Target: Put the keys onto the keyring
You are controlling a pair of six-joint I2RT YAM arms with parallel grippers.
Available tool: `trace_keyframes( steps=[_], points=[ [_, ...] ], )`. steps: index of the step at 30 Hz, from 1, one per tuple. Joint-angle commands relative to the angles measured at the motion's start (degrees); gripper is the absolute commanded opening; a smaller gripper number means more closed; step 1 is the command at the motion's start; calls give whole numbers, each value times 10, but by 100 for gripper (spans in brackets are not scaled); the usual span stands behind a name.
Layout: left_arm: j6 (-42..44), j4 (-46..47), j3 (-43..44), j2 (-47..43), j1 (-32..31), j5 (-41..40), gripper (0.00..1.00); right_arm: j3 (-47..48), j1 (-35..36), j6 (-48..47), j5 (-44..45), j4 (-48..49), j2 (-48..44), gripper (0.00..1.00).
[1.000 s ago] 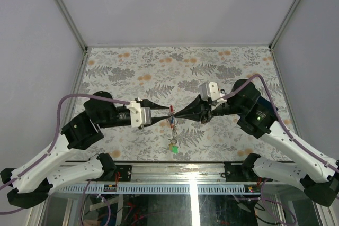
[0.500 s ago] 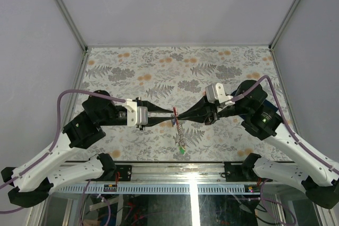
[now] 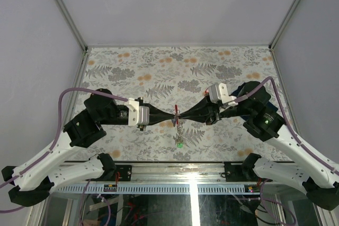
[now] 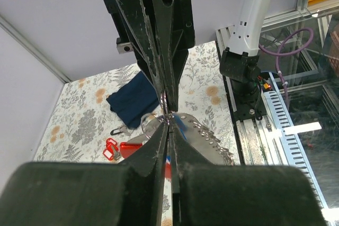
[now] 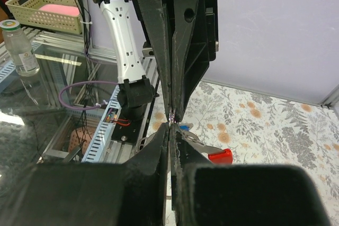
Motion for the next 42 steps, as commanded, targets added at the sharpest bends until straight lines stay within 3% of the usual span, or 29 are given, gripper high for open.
trace_keyframes(
  steps=[1,16,19,22,24,30,34,37,42],
  points=[
    [10,0,7,2,-3,-8,0,5,3,22,28,84,-28,0],
    [-17,71,-19,14,-2,-20,0,-80,3,158,148,306,-37,0],
    [-47,89,-23,17,-2,-62,9,-97,3,176,164,340,-40,0],
    [-82,95,-26,15,-2,-124,25,-97,3,151,179,312,-53,0],
    [-93,90,-27,8,-2,-146,29,-91,3,116,188,267,-64,0],
    [-173,88,-23,-4,-2,-219,24,-67,3,40,220,144,-91,0],
    [-233,56,-7,7,-2,-268,25,-63,3,17,247,100,-104,0],
    [-240,29,5,10,-2,-252,28,-57,3,4,254,72,-105,0],
    [-229,97,-32,-21,-3,-239,34,-33,2,0,213,30,-82,0]
  ],
)
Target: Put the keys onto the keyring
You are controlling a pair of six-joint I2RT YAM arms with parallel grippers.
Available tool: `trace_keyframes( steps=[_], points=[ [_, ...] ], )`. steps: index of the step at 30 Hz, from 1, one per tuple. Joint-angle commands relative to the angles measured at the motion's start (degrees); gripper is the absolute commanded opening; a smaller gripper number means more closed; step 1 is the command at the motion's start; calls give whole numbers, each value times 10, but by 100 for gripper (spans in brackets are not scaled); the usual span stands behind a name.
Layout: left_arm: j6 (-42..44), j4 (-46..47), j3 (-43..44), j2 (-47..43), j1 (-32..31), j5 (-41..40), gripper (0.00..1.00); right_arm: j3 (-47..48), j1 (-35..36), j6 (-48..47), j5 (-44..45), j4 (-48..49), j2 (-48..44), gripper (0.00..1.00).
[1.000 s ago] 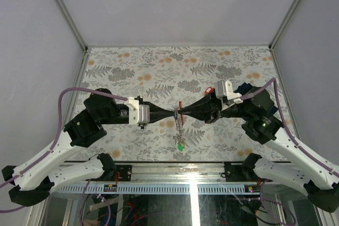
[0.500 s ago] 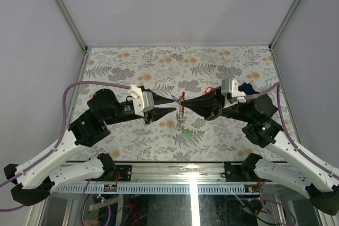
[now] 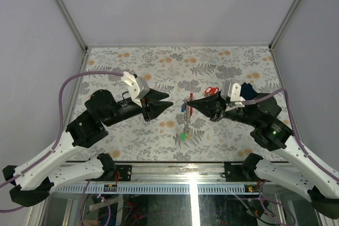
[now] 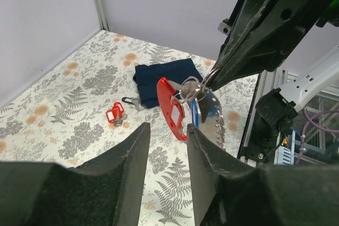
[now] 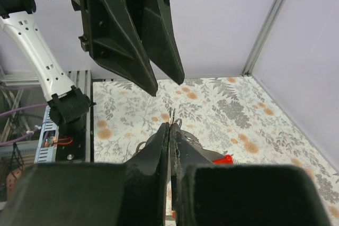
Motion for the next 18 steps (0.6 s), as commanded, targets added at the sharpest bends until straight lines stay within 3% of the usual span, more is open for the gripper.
trace_keyframes(
  steps=[1,6,12,18],
  points=[
    [-7,61,-15,-26,-2,2,35,50,0,-12,-34,-14,19,0],
    [25,46,12,2,-2,64,46,46,-39,50,-151,40,43,0],
    [75,124,-27,-22,-2,189,49,27,-60,104,-207,117,40,0],
    [77,136,-20,-11,-2,241,48,17,-63,137,-231,176,41,0]
  ],
)
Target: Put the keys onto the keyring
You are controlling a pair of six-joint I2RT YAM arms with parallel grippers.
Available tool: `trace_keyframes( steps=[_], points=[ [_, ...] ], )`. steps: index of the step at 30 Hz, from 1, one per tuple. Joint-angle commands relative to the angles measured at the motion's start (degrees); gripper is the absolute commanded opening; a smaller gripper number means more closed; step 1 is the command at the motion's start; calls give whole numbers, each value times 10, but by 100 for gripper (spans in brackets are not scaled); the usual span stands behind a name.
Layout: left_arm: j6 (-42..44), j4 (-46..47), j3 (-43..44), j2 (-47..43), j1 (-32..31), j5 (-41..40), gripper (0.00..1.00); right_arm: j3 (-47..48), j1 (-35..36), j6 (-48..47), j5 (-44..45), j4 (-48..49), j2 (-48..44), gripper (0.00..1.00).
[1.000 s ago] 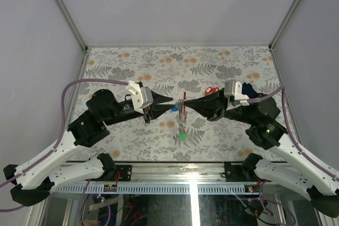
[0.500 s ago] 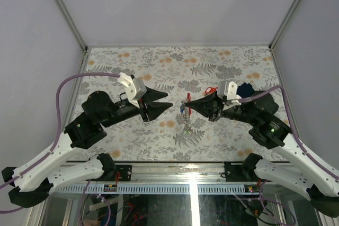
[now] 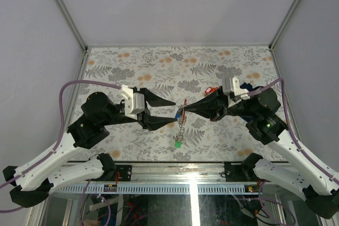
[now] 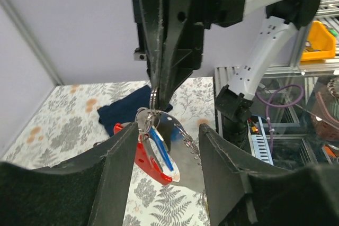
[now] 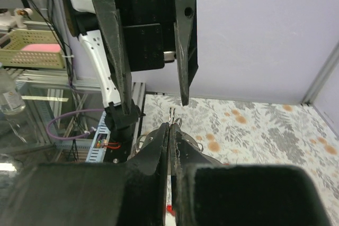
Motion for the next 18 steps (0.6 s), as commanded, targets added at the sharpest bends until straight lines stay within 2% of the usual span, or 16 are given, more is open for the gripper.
trace_keyframes(
  steps=[1,11,18],
  points=[
    [16,56,11,10,-2,68,46,3,-5,37,-41,96,-6,0],
    [-9,109,3,10,-2,44,43,2,-5,34,-63,104,-9,0],
    [-31,133,4,24,-2,62,40,2,-6,33,-65,107,-9,0]
  ],
)
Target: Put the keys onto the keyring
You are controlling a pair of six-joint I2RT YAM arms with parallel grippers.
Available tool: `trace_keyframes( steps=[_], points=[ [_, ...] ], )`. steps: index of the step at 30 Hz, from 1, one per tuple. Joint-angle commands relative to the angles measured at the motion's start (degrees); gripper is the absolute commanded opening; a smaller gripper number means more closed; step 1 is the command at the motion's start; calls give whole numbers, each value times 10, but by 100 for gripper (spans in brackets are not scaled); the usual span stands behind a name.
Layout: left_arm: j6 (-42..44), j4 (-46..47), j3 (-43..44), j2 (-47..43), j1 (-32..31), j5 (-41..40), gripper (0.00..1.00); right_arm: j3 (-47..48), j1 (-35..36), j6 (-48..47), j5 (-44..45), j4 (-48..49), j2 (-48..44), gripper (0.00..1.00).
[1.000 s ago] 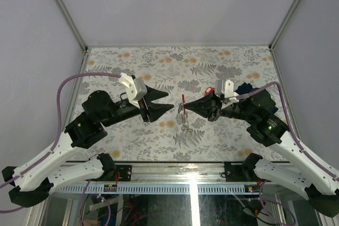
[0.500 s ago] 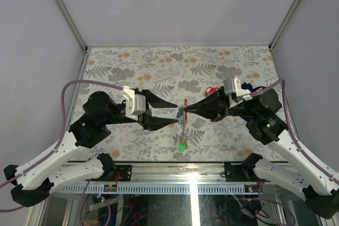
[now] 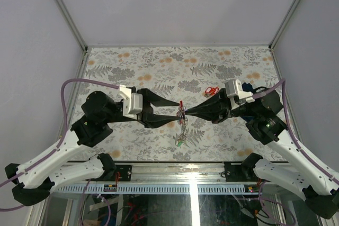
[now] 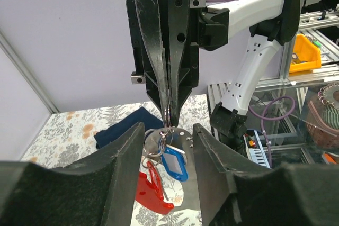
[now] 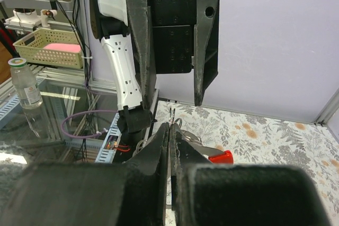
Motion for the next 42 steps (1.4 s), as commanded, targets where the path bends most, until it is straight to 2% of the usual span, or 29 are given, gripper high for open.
trace_keyframes(
  steps=[1,4,10,14,18,22,29,37,42],
  points=[
    [-19,53,4,10,-2,17,37,7,-4,5,-7,51,-9,0],
    [-22,50,5,18,-2,25,30,8,-4,5,-7,53,-9,0],
    [-21,43,8,26,-2,31,26,7,-4,5,-5,58,-10,0],
    [-19,39,10,29,-2,32,16,7,-4,5,-6,59,-8,0],
    [-18,33,14,31,-2,28,13,7,-4,3,-8,58,-6,0],
    [-17,28,21,36,-2,23,1,6,-4,-4,-8,51,-3,0],
    [-7,-28,58,56,-2,15,0,10,-4,-32,4,16,-4,0],
    [25,-142,129,90,-1,11,0,36,-4,-110,30,-99,-16,21],
    [63,-219,173,108,-1,-7,0,60,-4,-157,36,-175,-13,28]
  ],
)
